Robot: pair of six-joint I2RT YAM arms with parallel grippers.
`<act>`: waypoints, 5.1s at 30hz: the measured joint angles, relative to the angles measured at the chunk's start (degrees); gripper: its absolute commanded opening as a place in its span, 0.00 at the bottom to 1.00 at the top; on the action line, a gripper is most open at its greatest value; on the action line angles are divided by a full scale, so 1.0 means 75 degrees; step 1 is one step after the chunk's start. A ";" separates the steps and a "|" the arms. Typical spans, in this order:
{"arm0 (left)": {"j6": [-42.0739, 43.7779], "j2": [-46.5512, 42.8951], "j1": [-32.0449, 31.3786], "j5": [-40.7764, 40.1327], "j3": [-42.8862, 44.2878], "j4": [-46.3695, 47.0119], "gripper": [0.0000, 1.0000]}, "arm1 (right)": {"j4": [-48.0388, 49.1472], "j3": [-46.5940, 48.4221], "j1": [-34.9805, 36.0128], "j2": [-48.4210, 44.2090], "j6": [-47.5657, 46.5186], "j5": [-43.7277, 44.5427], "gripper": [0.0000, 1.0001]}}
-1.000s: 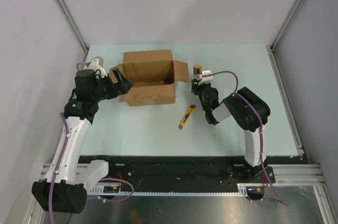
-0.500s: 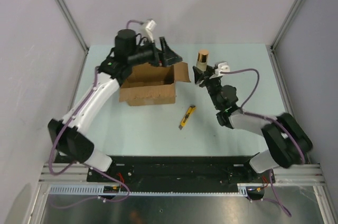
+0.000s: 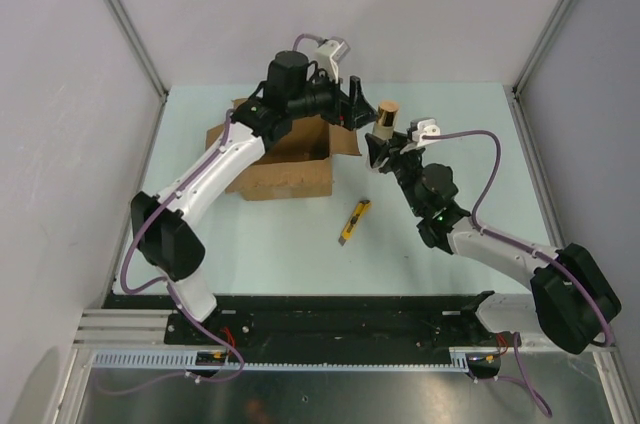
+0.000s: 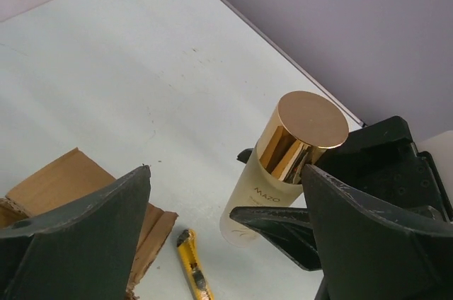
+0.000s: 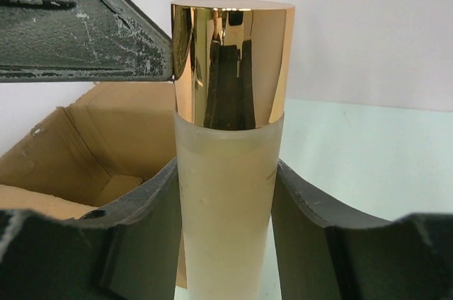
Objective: Unpack the express box
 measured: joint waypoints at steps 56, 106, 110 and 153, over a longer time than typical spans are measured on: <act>0.0731 0.0522 -0.0557 0.0210 -0.0111 0.0361 0.00 | -0.0609 0.0003 -0.0184 0.0306 0.0198 -0.0933 0.35; 0.1996 0.3969 -0.2693 -0.4599 -0.0790 0.6204 0.81 | -0.8107 0.1623 -0.1947 -0.3366 0.2404 0.1655 1.00; 0.1985 0.3902 -0.2690 -0.4564 -0.0804 0.6371 0.96 | -0.8110 0.1623 -0.2008 -0.3515 0.2419 0.1658 1.00; 0.0892 -0.8125 -0.1644 -0.6802 -0.5030 -0.2241 1.00 | -0.8355 0.2608 -0.3745 -0.2667 0.2404 0.0367 1.00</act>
